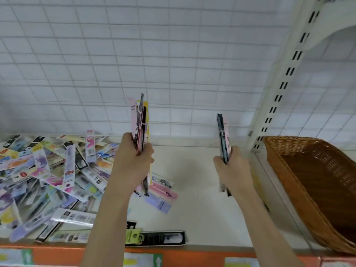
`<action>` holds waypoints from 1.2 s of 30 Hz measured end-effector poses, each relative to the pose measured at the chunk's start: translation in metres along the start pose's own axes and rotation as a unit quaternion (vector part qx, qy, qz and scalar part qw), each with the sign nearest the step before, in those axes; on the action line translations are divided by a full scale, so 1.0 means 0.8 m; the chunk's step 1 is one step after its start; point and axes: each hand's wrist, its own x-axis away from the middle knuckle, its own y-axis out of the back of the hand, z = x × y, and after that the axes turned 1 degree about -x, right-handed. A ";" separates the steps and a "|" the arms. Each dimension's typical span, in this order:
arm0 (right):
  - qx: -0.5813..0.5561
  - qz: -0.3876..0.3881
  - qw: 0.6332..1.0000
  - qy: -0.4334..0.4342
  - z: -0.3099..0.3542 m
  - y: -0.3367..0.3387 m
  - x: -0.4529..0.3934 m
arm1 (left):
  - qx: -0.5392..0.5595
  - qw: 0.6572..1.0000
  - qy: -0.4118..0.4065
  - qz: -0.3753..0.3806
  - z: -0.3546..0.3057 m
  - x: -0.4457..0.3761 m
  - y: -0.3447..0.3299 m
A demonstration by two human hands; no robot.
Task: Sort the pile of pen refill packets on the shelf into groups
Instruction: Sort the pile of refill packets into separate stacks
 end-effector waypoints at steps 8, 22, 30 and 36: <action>0.188 0.058 0.972 -0.131 -0.043 0.073 -0.008 | -0.033 0.999 0.004 0.025 -0.006 0.017 -0.057; 0.229 0.029 0.971 -0.055 -0.067 0.078 0.000 | 0.067 0.991 0.066 0.092 -0.007 0.018 -0.140; 0.163 -0.005 0.987 0.001 -0.074 0.083 0.008 | 0.111 0.991 -0.009 0.075 0.006 0.040 -0.195; 0.178 0.010 0.984 -0.004 -0.077 0.085 0.011 | -0.002 0.998 0.022 0.065 0.020 0.036 -0.208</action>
